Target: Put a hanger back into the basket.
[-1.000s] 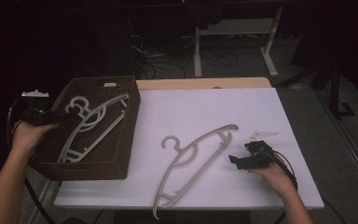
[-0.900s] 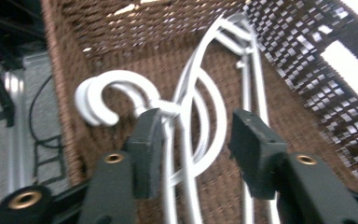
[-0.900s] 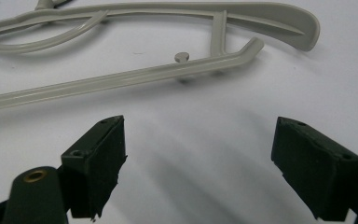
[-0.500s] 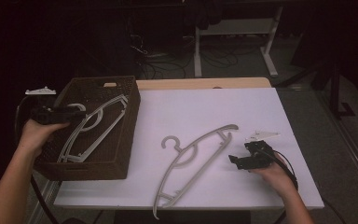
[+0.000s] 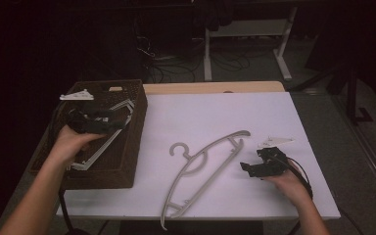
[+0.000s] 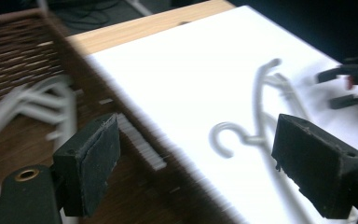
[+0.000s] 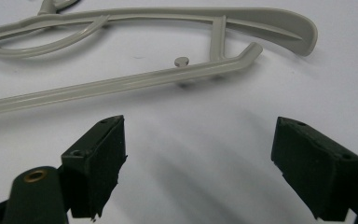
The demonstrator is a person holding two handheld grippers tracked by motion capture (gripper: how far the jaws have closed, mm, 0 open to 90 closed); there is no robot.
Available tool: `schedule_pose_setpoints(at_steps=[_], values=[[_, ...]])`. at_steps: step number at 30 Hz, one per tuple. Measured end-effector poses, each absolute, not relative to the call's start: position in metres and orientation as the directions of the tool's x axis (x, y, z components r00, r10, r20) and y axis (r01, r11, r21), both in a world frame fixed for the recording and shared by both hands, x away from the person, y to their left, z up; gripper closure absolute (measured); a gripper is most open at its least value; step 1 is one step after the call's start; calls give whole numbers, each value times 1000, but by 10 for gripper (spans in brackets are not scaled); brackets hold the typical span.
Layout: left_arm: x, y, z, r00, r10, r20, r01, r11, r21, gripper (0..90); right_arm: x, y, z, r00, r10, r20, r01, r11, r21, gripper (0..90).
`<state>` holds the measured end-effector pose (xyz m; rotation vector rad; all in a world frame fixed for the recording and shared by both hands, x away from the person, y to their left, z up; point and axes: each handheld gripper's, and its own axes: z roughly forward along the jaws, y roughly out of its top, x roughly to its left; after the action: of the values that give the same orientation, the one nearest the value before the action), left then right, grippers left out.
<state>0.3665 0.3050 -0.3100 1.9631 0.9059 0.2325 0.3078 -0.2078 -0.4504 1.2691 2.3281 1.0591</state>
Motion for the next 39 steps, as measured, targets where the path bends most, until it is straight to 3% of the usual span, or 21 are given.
schedule_pose_setpoints(at_steps=[2,11,13,14,15,17,27,39], values=[[362,288,-311,732,650,-202,490,-297,820,152,308,-208,-450,-573,814,91,601,343,722,229],[349,224,-322,792,559,-245,476,-314,822,152,313,-203,-439,-572,816,86,591,338,732,664],[349,224,-322,792,559,-245,476,-314,822,152,315,-201,-438,-577,813,80,586,344,734,664],[347,210,-330,797,545,-261,481,-312,819,152,315,-201,-438,-577,813,80,586,344,734,710],[346,206,-333,800,539,-263,481,-316,818,152,322,-198,-434,-578,814,62,579,356,733,831],[343,197,-337,808,530,-259,477,-328,816,152,327,-196,-430,-582,811,58,570,356,740,885],[338,178,-367,821,511,-255,477,-370,797,153,359,-179,-430,-592,806,20,591,416,691,891],[334,170,-393,818,527,-231,490,-429,759,153,366,-177,-447,-570,822,5,612,420,670,892]])
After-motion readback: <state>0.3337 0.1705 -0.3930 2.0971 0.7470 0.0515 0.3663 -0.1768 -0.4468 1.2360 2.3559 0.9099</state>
